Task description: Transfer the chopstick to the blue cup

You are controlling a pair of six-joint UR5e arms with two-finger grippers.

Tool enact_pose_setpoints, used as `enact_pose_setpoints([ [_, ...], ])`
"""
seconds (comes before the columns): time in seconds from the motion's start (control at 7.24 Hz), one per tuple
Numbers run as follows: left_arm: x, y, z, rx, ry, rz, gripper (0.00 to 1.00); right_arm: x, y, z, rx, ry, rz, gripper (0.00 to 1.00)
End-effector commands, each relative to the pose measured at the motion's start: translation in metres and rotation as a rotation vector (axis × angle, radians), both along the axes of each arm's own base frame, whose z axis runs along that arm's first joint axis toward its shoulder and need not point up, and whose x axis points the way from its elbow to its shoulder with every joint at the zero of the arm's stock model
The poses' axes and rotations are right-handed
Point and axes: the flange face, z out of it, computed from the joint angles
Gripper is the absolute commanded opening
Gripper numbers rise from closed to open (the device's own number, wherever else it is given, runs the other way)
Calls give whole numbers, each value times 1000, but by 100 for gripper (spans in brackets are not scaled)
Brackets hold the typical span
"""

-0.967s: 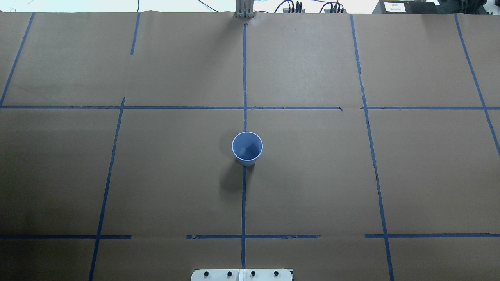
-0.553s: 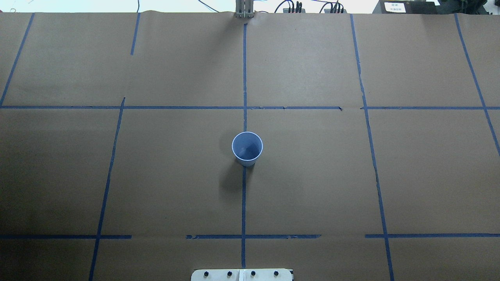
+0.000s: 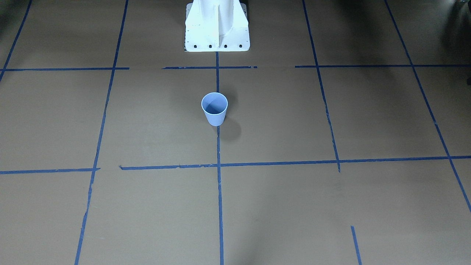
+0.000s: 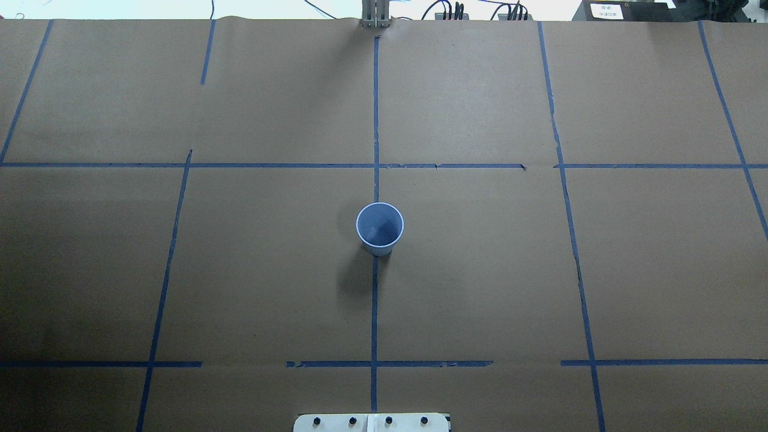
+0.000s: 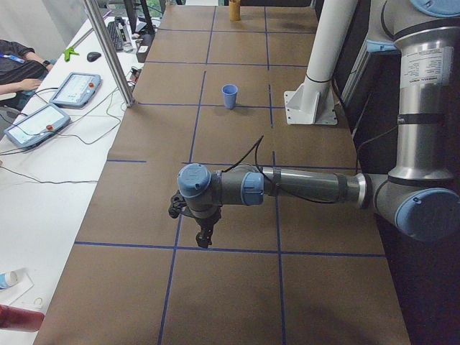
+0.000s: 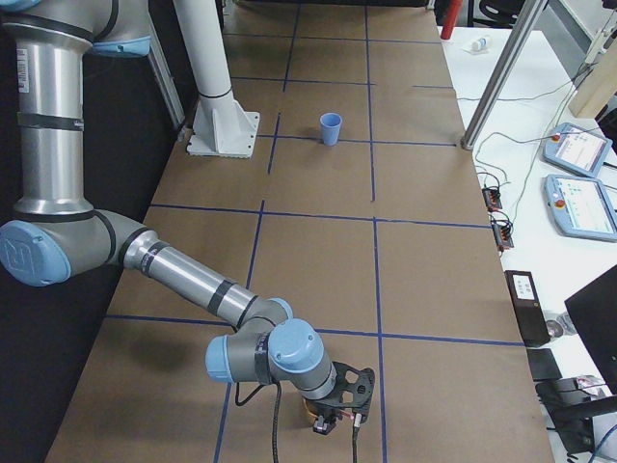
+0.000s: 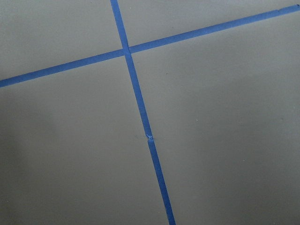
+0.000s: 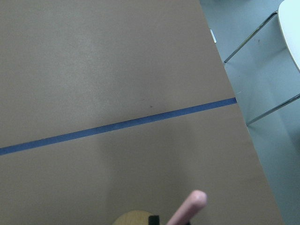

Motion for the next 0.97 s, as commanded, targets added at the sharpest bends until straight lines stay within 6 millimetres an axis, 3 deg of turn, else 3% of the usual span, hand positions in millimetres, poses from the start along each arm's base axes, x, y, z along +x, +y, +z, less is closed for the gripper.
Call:
enact_pose_setpoints([
  [0.0,0,0,0,0,-1,0,100,7,-12,-16,39,2,5,0],
  [0.28,1,-1,0,1,-2,2,100,24,-10,-36,92,-20,18,0],
  [0.83,1,-1,0,1,-2,2,100,68,14,-46,171,-21,1,0],
])
